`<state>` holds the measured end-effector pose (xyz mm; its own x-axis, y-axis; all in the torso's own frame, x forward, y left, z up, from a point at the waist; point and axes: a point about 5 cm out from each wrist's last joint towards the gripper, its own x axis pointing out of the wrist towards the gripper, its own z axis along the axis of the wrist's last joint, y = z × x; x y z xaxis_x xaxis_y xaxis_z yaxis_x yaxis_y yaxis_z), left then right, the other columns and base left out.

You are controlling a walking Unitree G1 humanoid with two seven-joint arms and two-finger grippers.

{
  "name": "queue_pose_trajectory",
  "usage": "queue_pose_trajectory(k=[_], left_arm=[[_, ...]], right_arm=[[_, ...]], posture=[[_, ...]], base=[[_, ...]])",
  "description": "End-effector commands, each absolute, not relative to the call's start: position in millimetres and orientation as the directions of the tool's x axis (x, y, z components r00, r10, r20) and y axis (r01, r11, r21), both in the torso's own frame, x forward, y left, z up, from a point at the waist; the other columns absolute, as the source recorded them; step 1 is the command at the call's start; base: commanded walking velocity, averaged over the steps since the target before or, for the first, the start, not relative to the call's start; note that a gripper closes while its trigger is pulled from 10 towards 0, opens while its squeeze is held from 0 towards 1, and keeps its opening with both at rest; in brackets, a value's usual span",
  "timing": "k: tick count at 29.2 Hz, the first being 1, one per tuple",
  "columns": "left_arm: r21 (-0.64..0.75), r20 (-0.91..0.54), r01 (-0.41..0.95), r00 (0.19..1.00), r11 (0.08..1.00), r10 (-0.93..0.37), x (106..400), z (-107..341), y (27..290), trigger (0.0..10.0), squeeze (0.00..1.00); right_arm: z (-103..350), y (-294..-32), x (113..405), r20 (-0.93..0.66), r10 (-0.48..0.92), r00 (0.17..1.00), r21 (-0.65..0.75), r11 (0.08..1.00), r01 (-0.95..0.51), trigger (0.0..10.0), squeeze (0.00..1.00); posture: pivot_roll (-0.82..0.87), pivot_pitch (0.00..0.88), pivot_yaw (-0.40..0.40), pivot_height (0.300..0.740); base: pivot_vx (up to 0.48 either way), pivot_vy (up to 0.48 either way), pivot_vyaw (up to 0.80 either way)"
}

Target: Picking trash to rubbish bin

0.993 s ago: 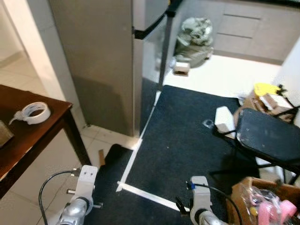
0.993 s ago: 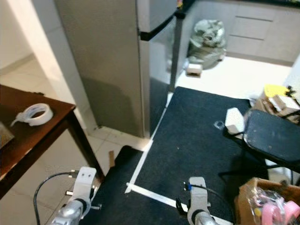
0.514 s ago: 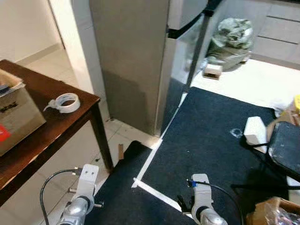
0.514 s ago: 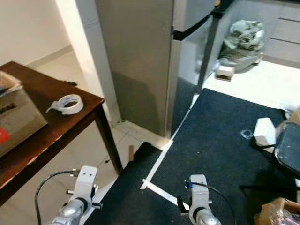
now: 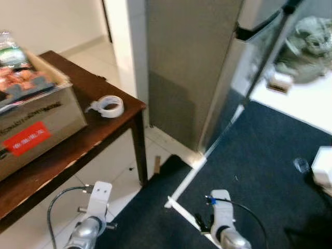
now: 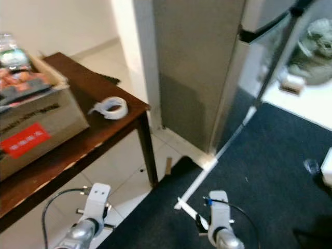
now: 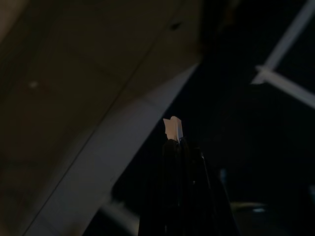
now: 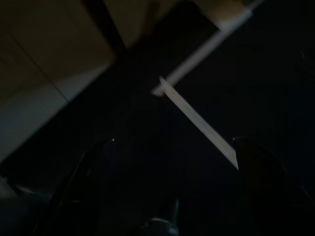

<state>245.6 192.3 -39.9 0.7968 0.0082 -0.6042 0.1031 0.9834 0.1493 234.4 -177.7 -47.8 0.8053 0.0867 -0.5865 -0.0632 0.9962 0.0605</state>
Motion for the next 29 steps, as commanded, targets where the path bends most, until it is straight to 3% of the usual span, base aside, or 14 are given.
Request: queue_pose_trajectory(k=[1,29], left_arm=[[0.145,-0.630,0.107,0.776,0.984,0.009,238.7,-45.4,192.5,10.0,0.00],[0.147,-0.691,0.125,0.723,0.981,0.011,229.8,-53.4,192.5,10.0,0.00]], right_arm=[[-56.0,-174.5,223.3,-0.620,0.093,0.779,0.076,0.995,-0.058,10.0,0.00],[-56.2,-173.2,223.8,-0.628,0.104,0.772,0.074,0.995,-0.074,10.0,0.00]], posture=[[0.05,0.131,-0.010,0.740],[0.05,0.134,-0.016,0.740]], base=[[0.000,0.000,0.80],[0.000,0.000,0.80]])
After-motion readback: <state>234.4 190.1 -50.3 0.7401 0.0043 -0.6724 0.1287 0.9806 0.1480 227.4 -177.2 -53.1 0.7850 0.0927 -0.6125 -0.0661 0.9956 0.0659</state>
